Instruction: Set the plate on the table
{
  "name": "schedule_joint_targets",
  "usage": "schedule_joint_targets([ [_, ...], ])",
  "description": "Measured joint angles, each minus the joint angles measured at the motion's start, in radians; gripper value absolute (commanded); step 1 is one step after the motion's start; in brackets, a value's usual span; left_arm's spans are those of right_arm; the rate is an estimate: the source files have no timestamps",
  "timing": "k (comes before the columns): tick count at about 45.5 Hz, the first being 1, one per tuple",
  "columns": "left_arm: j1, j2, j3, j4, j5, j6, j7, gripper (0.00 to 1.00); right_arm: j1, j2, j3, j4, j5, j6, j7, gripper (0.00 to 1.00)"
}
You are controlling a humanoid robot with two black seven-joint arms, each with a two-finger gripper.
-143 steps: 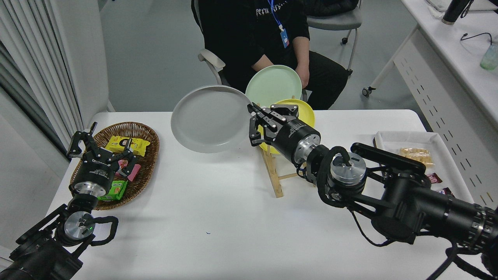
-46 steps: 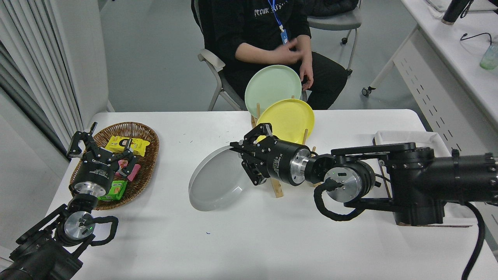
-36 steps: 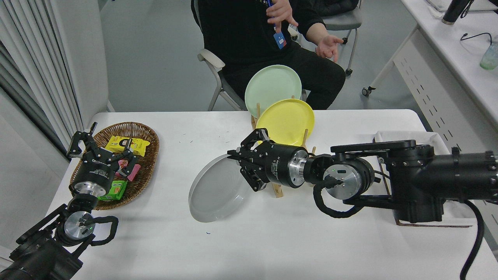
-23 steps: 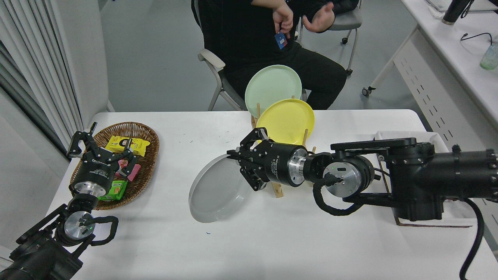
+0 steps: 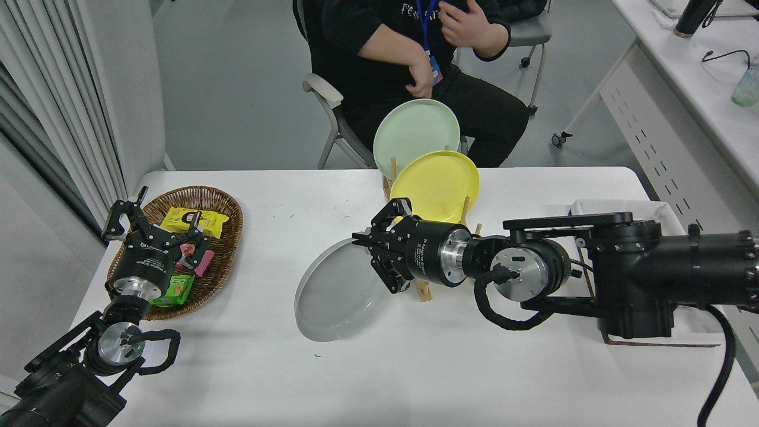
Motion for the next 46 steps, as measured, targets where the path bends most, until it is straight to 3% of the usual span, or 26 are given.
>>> schedule_joint_targets([
  [23,0.0,0.0,0.0,0.0,0.0,0.0,0.0,0.98,-0.113,0.025,0.231,-0.041,0.056,-0.188,-0.278,0.0],
  [46,0.0,0.0,0.0,0.0,0.0,0.0,0.0,0.98,-0.201,0.0,0.347,-0.111,0.338,-0.321,-0.33,0.0],
])
